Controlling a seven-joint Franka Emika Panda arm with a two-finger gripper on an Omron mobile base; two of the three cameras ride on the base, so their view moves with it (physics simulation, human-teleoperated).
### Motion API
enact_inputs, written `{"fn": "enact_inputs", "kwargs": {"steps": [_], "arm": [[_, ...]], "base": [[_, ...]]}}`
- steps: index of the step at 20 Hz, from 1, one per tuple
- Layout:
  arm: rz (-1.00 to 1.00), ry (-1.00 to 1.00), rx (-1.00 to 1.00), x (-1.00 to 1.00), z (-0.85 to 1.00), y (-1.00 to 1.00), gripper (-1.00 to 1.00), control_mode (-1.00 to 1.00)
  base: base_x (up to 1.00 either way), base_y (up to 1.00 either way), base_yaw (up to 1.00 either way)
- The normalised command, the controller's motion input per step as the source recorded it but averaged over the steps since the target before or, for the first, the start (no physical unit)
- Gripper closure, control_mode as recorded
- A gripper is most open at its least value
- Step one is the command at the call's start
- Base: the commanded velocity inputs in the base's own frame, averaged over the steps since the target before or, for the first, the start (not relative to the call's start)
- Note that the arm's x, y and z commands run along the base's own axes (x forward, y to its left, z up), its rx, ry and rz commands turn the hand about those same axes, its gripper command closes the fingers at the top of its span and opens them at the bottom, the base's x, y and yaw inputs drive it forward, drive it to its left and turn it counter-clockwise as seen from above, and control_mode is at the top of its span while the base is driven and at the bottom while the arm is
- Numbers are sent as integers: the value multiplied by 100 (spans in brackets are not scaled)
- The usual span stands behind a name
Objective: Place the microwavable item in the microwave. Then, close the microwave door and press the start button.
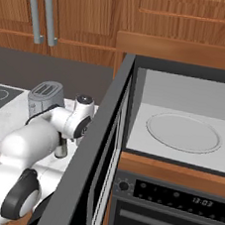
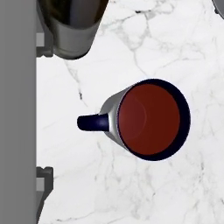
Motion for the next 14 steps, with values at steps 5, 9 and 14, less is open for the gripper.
{"fn": "enact_inputs", "kwargs": {"steps": [5, 9, 14], "arm": [[4, 0, 0, 4, -23, -1, -100, -100], [1, 0, 0, 21, -22, 0, -100, -100], [0, 0, 0, 15, -14, 0, -100, -100]], "base": [[0, 0, 0], [0, 0, 0], [0, 0, 0]]}}
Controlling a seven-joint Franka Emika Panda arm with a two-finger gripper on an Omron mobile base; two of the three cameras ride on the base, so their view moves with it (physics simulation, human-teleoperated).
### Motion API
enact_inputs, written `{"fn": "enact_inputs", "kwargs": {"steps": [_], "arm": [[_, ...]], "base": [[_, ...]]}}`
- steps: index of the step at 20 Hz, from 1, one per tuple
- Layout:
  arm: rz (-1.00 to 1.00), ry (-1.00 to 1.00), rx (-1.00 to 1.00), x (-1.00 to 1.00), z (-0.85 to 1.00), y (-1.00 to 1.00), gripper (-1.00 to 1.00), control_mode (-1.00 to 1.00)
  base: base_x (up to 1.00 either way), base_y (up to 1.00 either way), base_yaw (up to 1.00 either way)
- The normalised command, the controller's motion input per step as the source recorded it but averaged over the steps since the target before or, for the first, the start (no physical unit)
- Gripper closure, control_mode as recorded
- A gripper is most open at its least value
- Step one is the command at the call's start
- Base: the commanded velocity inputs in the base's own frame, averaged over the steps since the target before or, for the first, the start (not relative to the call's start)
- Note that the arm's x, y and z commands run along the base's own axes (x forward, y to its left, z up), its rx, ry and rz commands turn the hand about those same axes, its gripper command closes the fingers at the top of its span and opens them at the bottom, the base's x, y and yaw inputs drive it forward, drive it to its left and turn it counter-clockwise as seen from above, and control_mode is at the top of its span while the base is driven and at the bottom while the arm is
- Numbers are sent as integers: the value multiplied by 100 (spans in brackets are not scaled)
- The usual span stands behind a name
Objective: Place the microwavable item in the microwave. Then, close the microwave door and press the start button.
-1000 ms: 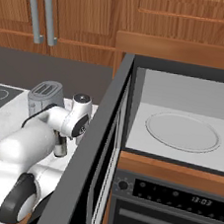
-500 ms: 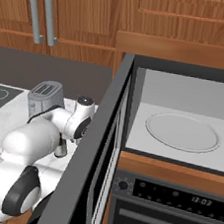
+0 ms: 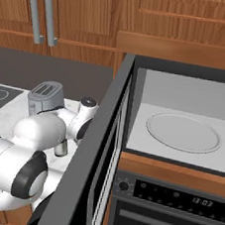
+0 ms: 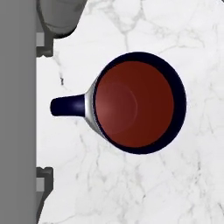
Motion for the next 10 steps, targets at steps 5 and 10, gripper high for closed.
{"fn": "enact_inputs", "kwargs": {"steps": [5, 10], "arm": [[1, 0, 0, 1, -18, 0, -100, -100], [1, 0, 0, 0, -33, 0, 100, -100]], "base": [[0, 0, 0], [0, 0, 0]]}}
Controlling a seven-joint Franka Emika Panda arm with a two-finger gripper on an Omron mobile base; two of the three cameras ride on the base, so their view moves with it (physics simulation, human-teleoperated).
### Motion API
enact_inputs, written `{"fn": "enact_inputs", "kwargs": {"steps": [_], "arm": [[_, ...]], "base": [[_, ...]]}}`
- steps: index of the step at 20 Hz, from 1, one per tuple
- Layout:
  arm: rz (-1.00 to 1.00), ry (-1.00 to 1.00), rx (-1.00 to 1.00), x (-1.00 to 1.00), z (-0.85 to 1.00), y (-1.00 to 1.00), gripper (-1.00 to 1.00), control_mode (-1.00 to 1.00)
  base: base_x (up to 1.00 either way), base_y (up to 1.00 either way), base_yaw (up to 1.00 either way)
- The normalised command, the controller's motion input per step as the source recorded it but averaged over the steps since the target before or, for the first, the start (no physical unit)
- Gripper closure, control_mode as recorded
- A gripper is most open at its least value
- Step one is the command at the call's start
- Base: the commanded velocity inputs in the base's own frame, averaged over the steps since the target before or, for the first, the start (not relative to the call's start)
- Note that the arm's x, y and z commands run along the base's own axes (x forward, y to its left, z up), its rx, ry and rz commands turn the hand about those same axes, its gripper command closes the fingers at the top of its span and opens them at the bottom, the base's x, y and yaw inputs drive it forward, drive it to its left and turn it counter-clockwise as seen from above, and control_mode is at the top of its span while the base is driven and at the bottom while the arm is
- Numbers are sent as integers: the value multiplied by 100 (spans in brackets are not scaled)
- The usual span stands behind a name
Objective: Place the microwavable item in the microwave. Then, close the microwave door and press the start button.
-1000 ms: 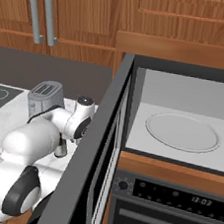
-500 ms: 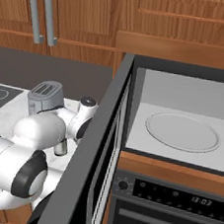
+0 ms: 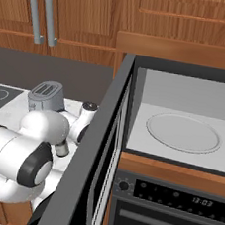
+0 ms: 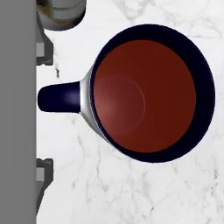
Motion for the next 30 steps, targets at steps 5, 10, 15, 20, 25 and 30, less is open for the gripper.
{"fn": "enact_inputs", "kwargs": {"steps": [5, 10, 15, 20, 25, 30], "arm": [[0, 0, 0, 0, -15, 0, 100, -100], [1, -6, 0, 0, -2, 0, 100, -100], [3, -19, 0, -6, 36, 0, 100, -100], [0, -11, -1, -14, 67, 0, 100, -100], [-1, 0, -9, -24, 74, 0, 100, -100], [-3, 0, -12, -18, 84, -5, 100, -100]], "base": [[0, 0, 0], [0, 0, 0], [0, 0, 0], [0, 0, 0], [0, 0, 0], [0, 0, 0]]}}
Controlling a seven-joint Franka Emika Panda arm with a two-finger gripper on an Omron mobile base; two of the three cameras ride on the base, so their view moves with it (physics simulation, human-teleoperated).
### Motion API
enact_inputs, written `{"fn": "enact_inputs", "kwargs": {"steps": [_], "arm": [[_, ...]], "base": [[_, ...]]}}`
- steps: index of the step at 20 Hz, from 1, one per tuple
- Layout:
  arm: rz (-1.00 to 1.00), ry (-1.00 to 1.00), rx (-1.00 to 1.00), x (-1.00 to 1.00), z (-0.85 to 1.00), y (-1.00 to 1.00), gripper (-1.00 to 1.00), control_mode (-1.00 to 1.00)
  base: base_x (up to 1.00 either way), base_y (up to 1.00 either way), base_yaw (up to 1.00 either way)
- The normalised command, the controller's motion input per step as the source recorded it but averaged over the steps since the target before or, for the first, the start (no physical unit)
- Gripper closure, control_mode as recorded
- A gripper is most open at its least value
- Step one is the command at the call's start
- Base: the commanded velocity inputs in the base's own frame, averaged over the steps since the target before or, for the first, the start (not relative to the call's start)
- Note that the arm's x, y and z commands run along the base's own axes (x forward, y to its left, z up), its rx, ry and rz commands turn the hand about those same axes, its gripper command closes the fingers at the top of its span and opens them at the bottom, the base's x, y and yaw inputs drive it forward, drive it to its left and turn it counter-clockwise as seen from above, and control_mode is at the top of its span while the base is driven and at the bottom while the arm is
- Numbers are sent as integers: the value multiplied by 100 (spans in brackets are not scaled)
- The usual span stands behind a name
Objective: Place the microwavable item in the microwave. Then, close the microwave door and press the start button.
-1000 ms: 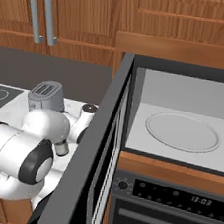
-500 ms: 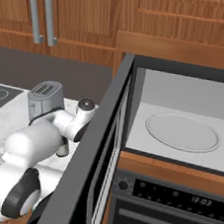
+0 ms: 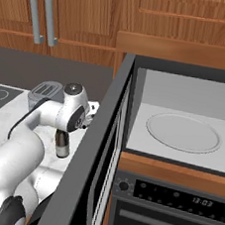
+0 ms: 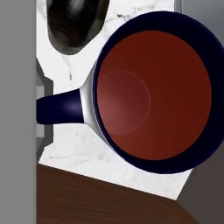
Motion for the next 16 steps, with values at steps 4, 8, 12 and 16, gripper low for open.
{"fn": "enact_inputs", "kwargs": {"steps": [4, 8, 12, 16], "arm": [[-5, 0, -8, -27, 80, -5, 100, -100], [-4, 0, -4, -47, 80, 0, 100, -100], [-5, 0, -1, -68, 60, 0, 100, -100], [-7, -1, 0, -75, 47, 0, 100, -100]], "base": [[0, 0, 0], [0, 0, 0], [0, 0, 0], [0, 0, 0]]}}
